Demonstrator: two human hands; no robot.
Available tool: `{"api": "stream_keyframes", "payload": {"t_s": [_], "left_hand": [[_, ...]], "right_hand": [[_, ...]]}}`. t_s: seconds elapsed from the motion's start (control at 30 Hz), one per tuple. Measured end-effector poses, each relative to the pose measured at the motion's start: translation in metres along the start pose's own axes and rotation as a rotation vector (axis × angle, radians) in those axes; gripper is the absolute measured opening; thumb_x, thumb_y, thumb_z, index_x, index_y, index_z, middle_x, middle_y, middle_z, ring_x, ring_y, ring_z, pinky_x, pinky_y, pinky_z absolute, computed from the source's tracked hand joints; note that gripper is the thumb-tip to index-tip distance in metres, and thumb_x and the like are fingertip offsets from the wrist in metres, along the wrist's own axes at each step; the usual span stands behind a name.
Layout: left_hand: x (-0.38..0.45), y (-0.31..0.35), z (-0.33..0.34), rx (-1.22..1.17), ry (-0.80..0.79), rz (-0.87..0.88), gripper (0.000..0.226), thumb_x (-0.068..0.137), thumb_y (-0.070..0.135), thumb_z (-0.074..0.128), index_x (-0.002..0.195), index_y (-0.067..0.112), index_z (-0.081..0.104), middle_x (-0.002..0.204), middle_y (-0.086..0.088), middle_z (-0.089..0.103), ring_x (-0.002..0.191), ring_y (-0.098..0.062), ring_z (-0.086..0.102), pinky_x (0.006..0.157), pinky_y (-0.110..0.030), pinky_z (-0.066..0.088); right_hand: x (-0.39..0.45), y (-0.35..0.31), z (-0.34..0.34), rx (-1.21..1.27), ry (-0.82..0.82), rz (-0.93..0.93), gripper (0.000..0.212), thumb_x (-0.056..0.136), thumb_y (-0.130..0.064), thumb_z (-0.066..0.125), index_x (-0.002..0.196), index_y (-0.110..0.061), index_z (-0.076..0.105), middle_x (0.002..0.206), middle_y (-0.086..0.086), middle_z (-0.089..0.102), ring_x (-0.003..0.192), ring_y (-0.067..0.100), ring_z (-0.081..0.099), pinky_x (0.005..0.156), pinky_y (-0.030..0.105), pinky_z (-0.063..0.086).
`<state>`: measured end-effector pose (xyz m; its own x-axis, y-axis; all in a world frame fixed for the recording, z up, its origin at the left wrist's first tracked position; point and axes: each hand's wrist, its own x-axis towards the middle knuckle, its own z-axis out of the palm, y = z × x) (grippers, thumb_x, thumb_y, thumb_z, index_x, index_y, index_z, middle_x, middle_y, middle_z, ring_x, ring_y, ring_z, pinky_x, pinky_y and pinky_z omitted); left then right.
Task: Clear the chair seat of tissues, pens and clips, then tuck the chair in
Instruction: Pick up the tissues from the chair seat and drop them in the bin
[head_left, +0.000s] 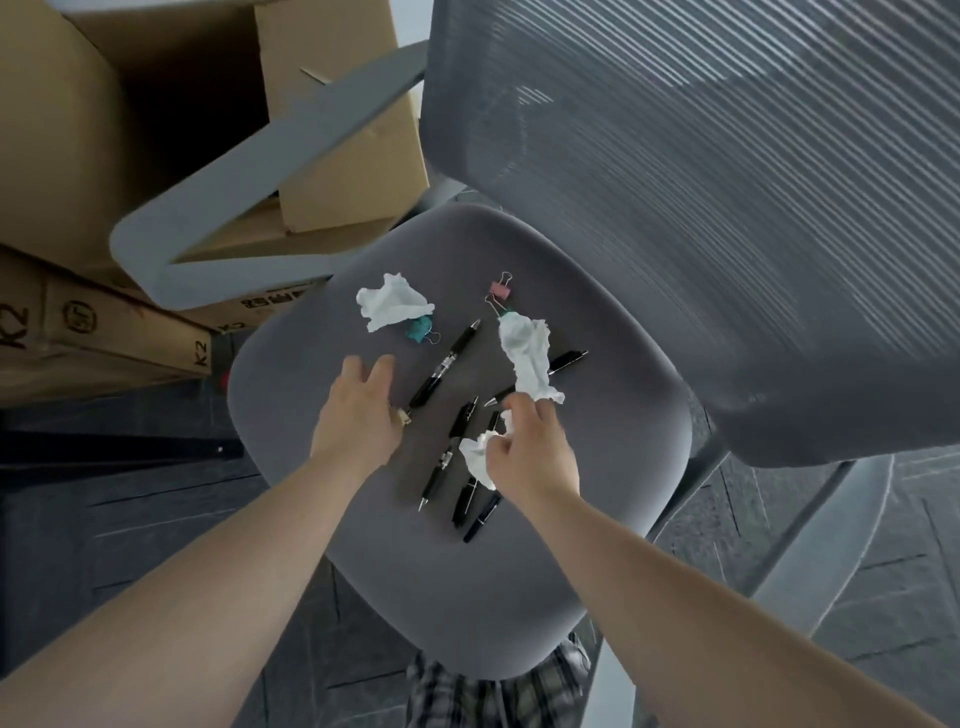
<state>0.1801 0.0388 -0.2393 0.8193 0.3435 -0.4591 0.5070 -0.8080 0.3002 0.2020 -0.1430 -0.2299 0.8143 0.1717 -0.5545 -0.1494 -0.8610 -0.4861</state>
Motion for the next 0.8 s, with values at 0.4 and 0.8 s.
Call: {"api": "stream_keyframes", "payload": {"t_s": [0.4,0.8], "left_hand": [[0.073,0.013,-0.019,0.005,0.112,0.19,0.054,0.086,0.005,0.056,0.137,0.013,0.04,0.139,-0.021,0.03,0.093,-0.048,0.057,0.079,-0.048,0.05],[0.108,0.011,-0.002,0.115,0.079,0.089,0.033,0.086,-0.002,0.051,0.118,0.003,0.052,0.124,-0.021,0.041,0.096,-0.046,0.056,0.072,-0.047,0.047]], "right_hand": [[0.014,0.007,0.006,-0.241,-0.007,-0.122,0.026,0.091,-0.021,0.049,0.116,-0.015,0.049,0.118,0.004,0.05,0.094,0.031,0.056,0.062,0.03,0.038],[0.084,-0.002,-0.009,-0.281,0.122,0.016,0.04,0.089,-0.027,0.053,0.128,-0.02,0.046,0.132,0.01,0.042,0.123,0.031,0.04,0.098,0.045,0.037]]}}
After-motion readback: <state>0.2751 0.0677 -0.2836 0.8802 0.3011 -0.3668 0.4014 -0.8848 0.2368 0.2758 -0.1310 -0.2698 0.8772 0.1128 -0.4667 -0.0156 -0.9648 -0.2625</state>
